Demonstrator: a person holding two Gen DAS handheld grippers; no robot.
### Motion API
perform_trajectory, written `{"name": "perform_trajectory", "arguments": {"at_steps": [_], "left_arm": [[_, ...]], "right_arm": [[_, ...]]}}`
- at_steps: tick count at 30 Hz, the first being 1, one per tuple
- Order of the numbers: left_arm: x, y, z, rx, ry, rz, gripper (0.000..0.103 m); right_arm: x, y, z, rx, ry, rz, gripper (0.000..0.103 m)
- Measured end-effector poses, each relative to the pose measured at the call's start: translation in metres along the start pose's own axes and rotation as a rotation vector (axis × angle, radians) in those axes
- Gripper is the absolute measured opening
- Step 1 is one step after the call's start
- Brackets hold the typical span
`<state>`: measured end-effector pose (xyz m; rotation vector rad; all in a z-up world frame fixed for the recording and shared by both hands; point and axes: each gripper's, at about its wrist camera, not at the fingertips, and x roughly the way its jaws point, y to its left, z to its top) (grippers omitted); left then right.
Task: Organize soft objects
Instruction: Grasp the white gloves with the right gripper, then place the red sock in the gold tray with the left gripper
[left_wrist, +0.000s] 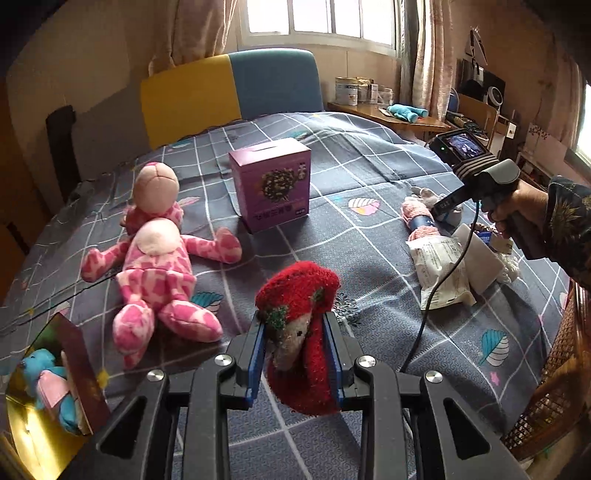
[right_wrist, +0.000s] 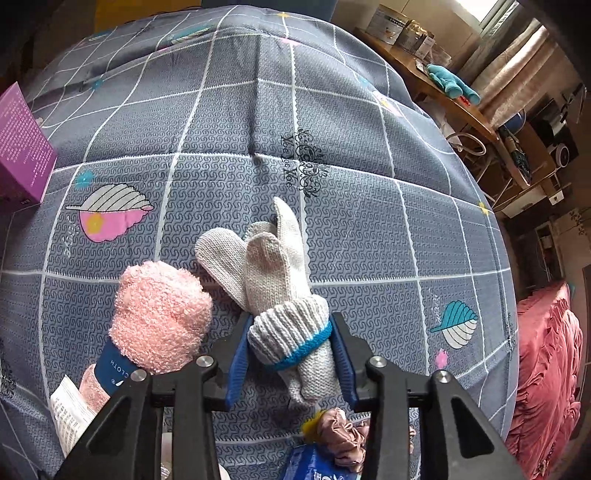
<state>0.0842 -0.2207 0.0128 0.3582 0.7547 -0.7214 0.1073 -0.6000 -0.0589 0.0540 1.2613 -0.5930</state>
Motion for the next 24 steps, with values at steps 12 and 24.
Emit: {"name": "perform_trajectory", "arguments": {"at_steps": [12,24], "left_arm": [[-0.033,0.016,-0.009,-0.009,-0.050,0.104,0.030],[-0.063,0.033,-0.021,-0.042,-0.094,0.152,0.030]], "right_arm": [[-0.053,0.005,-0.003,0.110,-0.159,0.051,0.035],[-0.116,0.055,-0.021,0.101,-0.292,0.241,0.035]]}}
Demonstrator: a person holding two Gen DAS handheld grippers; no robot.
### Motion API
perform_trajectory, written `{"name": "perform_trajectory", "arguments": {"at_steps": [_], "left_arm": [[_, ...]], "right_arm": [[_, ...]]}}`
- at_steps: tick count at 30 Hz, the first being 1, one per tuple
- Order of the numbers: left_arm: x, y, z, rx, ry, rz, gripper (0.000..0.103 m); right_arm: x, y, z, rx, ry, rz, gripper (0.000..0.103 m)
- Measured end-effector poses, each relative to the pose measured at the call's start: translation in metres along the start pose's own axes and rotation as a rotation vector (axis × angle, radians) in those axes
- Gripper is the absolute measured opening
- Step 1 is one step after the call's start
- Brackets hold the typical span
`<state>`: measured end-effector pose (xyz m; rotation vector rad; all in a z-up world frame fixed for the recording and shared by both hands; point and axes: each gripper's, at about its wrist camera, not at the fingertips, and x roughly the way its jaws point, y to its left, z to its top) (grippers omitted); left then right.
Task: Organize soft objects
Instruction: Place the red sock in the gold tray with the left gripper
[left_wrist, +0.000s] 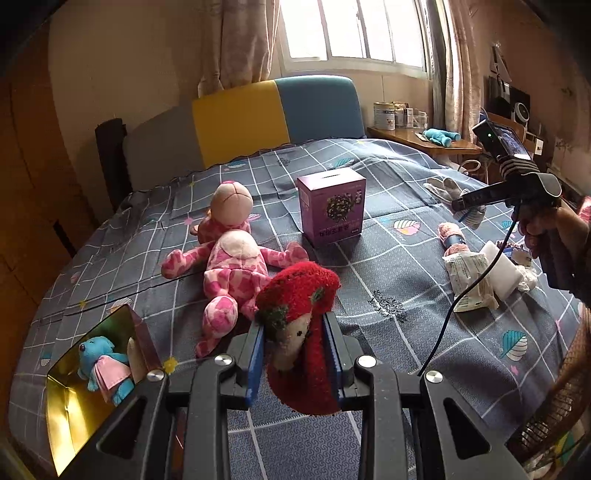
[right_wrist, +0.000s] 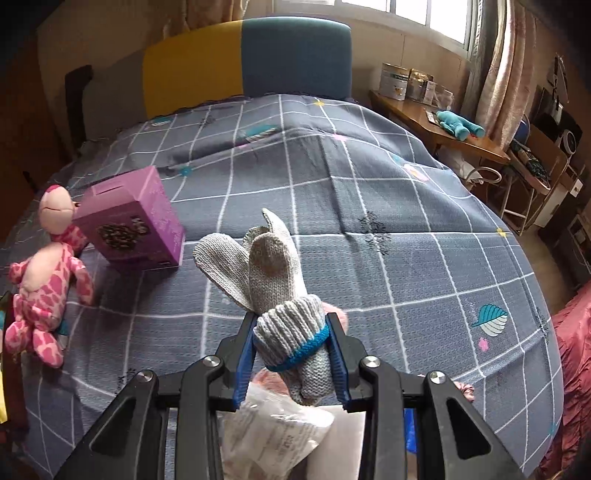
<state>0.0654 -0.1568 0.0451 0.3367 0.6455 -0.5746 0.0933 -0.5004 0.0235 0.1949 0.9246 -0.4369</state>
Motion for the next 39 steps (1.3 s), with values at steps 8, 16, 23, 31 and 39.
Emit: {"name": "perform_trajectory", "arguments": {"at_steps": [8,16,23,31,39], "left_arm": [[-0.014,0.017,-0.009,-0.033,-0.018,0.032,0.030],[-0.024,0.041,-0.020,-0.083,-0.027,0.067,0.030],[-0.026,0.090,-0.041,-0.238,0.016,0.056,0.030],[-0.035,0.204,-0.086,-0.477,0.064,0.187,0.030],[-0.004,0.308,-0.129,-0.653,0.177,0.271,0.031]], "right_arm": [[-0.027,0.046,-0.022,0.015,-0.026,0.185,0.035],[-0.042,0.102,-0.046,-0.033,-0.024,0.323,0.035],[-0.058,0.163,-0.065,-0.103,-0.014,0.448,0.035],[-0.076,0.251,-0.082,-0.220,0.009,0.620,0.035],[-0.084,0.339,-0.096,-0.328,0.052,0.718,0.035]]}}
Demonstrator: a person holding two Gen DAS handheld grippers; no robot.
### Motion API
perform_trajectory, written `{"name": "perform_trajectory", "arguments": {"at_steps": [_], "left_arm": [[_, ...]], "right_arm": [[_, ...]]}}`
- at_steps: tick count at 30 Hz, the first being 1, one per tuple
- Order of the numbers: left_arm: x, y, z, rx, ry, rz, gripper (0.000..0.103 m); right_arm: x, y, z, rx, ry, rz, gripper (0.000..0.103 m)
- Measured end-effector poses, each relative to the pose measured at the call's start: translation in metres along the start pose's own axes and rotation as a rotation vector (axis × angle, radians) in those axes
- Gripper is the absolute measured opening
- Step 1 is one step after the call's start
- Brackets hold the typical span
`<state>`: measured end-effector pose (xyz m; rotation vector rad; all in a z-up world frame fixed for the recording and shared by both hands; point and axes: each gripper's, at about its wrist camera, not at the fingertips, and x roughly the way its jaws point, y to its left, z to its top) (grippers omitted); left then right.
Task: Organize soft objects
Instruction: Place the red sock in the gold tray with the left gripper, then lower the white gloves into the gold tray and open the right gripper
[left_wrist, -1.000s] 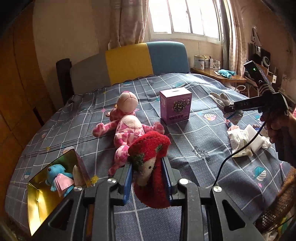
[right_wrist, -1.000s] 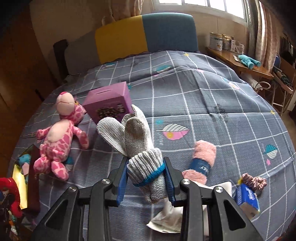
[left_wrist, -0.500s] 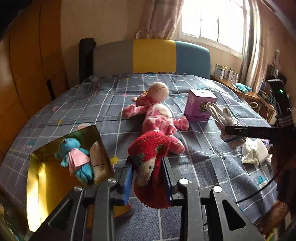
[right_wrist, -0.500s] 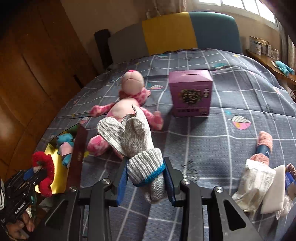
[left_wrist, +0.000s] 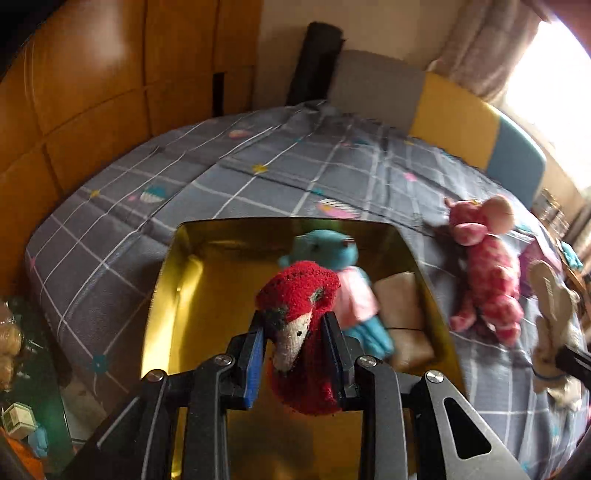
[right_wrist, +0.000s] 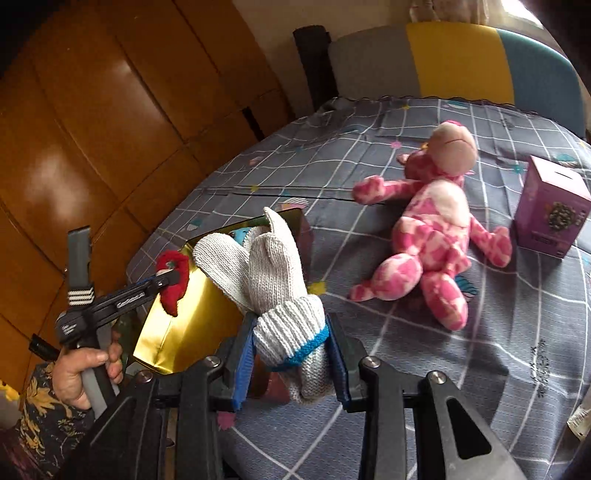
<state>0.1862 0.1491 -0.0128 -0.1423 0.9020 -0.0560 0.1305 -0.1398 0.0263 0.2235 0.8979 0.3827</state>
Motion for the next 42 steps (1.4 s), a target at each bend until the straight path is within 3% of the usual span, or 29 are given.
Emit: {"name": "perform_trajectory", "arguments": {"at_steps": [4,10,11,14,24,29,37,42], "left_arm": [[0.032,0.017,0.011,-0.037,0.029,0.021,0.035],[0.053,0.019,0.021,-0.038,0.021,0.037,0.058],[0.049,0.019,0.021,-0.039,0.009,0.037,0.063],[0.032,0.015,0.019,-0.046,-0.047,0.045,0.066],[-0.060,-0.008,-0.007,0.007,-0.264,0.096,0.092],[-0.091,-0.021,-0.021,0.042,-0.327,0.109,0.097],[-0.102,-0.035,-0.034,0.076,-0.317,0.121,0.097],[-0.102,-0.034,-0.040,0.060,-0.301,0.114,0.097]], "right_arm": [[0.024,0.026,0.000,-0.047,0.046,0.013,0.035],[0.060,0.053,-0.003,-0.085,0.112,0.017,0.035],[0.066,0.056,-0.003,-0.095,0.121,0.016,0.035],[0.087,0.064,-0.003,-0.118,0.147,0.008,0.035],[0.146,0.083,-0.012,-0.208,0.224,-0.048,0.040],[0.156,0.081,-0.013,-0.198,0.234,-0.068,0.044],[0.142,0.083,-0.010,-0.200,0.184,-0.076,0.052],[0.122,0.084,-0.008,-0.214,0.118,-0.142,0.053]]}}
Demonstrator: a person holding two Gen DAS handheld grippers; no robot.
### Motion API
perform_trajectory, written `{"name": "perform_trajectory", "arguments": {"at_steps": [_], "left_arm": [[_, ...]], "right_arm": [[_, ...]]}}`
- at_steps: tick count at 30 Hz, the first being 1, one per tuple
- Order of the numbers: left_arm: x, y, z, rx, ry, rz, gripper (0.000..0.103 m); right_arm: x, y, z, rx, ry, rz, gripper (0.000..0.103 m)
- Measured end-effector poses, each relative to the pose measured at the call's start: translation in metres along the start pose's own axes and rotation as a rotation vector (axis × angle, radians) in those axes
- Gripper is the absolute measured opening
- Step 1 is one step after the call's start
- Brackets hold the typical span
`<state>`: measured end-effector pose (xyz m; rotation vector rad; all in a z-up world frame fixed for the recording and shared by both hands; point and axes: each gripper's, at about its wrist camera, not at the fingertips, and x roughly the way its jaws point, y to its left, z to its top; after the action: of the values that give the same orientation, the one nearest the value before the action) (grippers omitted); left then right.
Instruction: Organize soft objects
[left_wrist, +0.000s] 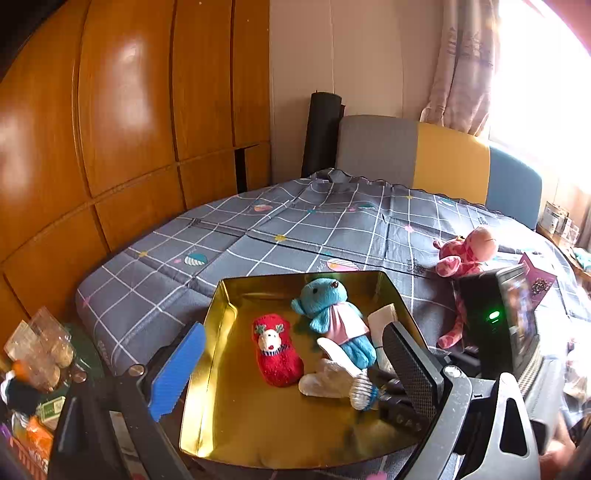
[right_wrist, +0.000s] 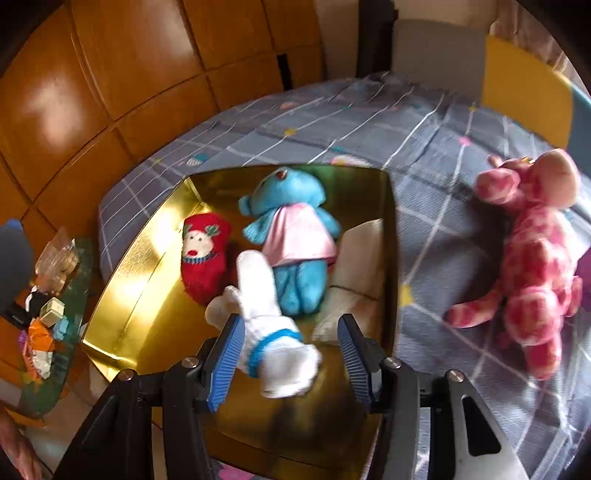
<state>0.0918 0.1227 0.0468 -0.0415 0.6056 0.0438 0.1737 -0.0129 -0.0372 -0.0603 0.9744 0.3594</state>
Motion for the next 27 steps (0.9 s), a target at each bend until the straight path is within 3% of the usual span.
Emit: {"name": "perform_trajectory", "arguments": {"at_steps": [5,11,27], "left_arm": [[-0.001,0.009,-0.005,-0.040,0.011,0.003,0.097],[-0.006,0.018,-0.007,-0.062,0.010,0.014,0.097],[-0.010,-0.002,-0.010,-0.028,0.029,-0.002,0.097]], "right_arm": [[-0.027,0.001,-0.005,-0.024,-0.085,-0.137,0.053],[-0.066,0.002,-0.011,-0.043,-0.172,-0.204,0.053],[-0.130,-0.003,-0.022,-0.030,-0.290,-0.227,0.053]]}}
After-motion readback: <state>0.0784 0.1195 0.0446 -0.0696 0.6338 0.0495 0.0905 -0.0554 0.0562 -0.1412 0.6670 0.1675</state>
